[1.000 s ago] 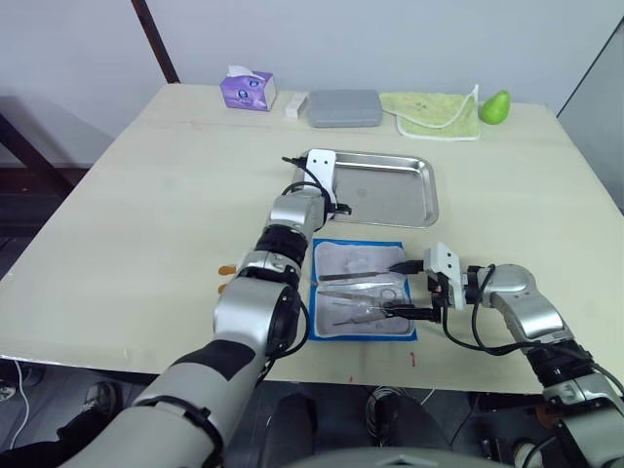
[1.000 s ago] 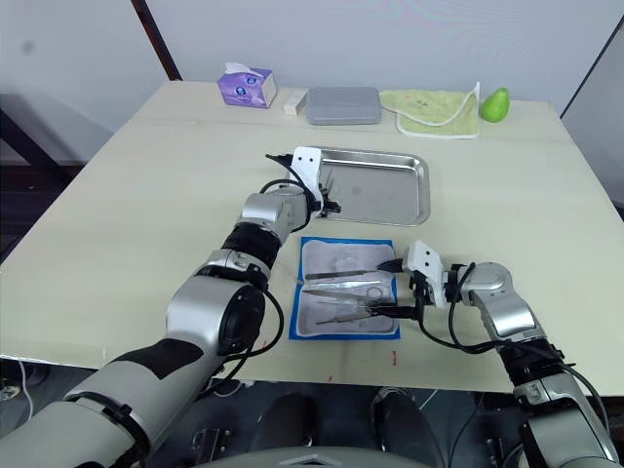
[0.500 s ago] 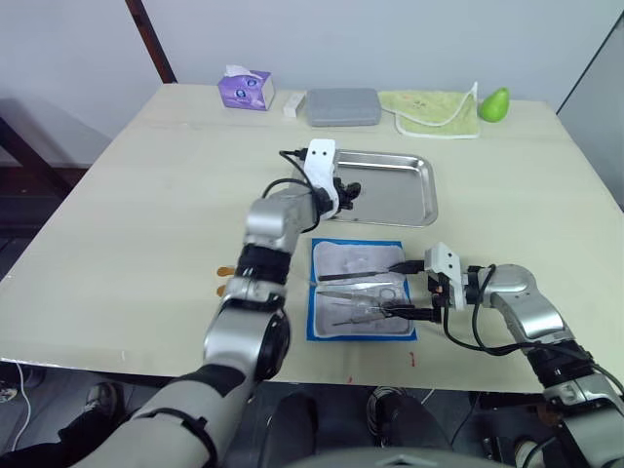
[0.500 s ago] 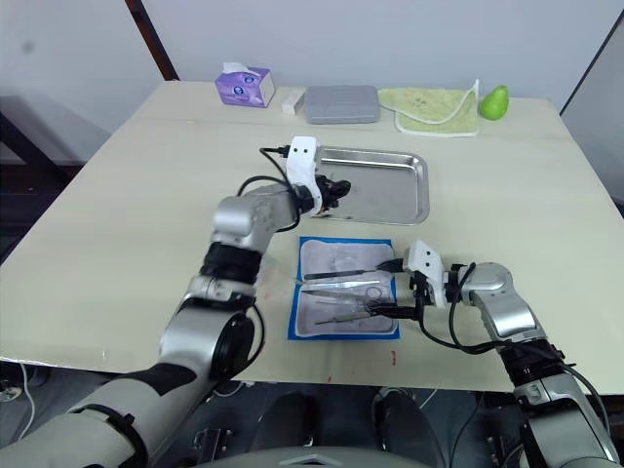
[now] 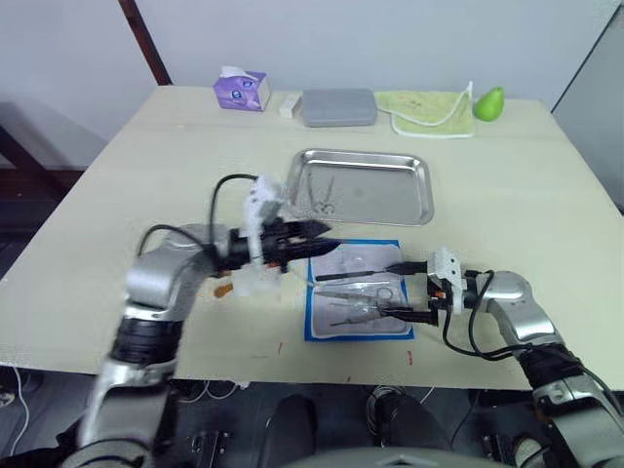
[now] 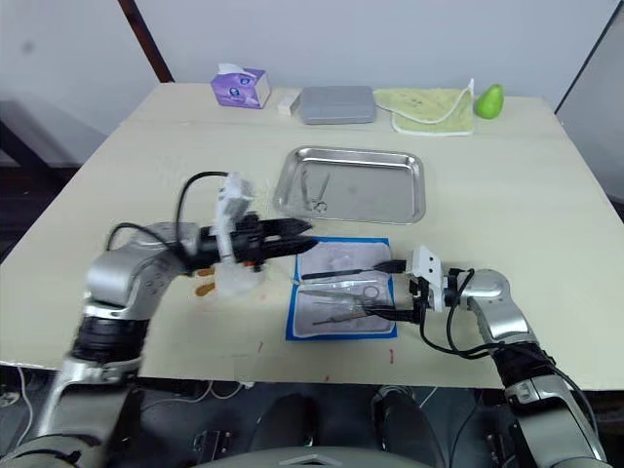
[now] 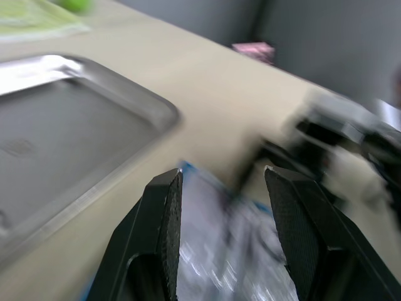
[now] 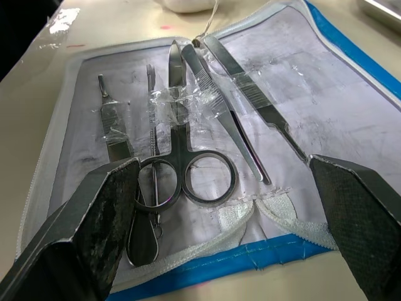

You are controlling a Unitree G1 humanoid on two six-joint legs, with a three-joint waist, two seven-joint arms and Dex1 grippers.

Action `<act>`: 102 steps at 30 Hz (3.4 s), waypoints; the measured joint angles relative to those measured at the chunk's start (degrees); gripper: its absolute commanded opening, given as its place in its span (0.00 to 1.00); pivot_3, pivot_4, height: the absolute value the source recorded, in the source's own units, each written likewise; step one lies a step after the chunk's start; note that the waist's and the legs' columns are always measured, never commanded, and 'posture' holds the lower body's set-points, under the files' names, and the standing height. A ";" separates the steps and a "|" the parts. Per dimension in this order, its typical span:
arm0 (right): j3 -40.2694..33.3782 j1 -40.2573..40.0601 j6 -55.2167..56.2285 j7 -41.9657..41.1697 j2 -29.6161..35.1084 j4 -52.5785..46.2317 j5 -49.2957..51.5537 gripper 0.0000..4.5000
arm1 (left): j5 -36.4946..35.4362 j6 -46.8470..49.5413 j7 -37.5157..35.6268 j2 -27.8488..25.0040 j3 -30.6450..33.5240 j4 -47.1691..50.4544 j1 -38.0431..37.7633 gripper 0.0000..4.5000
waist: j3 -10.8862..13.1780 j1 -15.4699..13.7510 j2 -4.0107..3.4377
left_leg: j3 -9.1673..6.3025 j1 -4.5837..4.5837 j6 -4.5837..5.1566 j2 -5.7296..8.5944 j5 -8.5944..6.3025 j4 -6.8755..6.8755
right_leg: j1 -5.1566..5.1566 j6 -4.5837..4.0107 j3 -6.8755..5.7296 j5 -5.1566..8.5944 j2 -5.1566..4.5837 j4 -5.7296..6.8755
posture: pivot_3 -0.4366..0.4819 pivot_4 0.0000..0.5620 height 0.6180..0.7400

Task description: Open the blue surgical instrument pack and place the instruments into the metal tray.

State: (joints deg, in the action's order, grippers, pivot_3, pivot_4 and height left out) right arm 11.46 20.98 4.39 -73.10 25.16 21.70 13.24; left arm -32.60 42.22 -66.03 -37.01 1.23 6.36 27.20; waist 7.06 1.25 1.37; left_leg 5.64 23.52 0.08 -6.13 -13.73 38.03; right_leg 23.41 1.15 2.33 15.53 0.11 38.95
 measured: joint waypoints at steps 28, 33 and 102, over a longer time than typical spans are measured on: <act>0.32 3.20 3.37 -2.75 -0.32 5.23 0.01 1.00 | 12.82 -21.14 -13.13 -8.61 -7.68 -11.10 2.23 0.60 | -0.02 -0.53 0.04 | 0.23 -0.04 0.01 -0.03 0.00 -0.01 | 0.04 -0.08 0.15 0.04 -0.02 0.01 | 0.48 0.27 1.00; 0.31 3.15 3.36 -2.62 -0.34 5.21 0.01 1.00 | 18.35 -27.83 -11.58 -4.37 -12.21 -16.35 4.05 0.50 | -0.02 -0.53 0.04 | 0.23 -0.04 0.02 -0.03 0.00 0.02 | 0.04 -0.05 0.15 0.02 -0.01 0.02 | 0.48 0.27 1.00; 4.33 5.96 -1.64 1.01 -1.89 4.02 -3.35 1.00 | 34.75 -19.14 -17.55 -0.05 -24.56 -19.41 17.46 0.01 | -0.10 1.26 0.09 | 0.44 -1.01 0.03 -0.07 0.00 -0.61 | -0.38 -0.14 0.57 0.07 0.21 0.01 | 0.48 0.27 1.00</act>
State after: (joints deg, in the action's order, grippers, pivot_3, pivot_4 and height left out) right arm 15.79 26.93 2.75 -72.09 23.28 25.72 9.90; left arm 2.15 23.08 -83.58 -37.06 -23.33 -13.05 44.65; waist 6.96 2.51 1.46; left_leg 6.08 22.51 0.10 -6.20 -13.74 37.42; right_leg 23.03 1.01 2.90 15.60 0.32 38.96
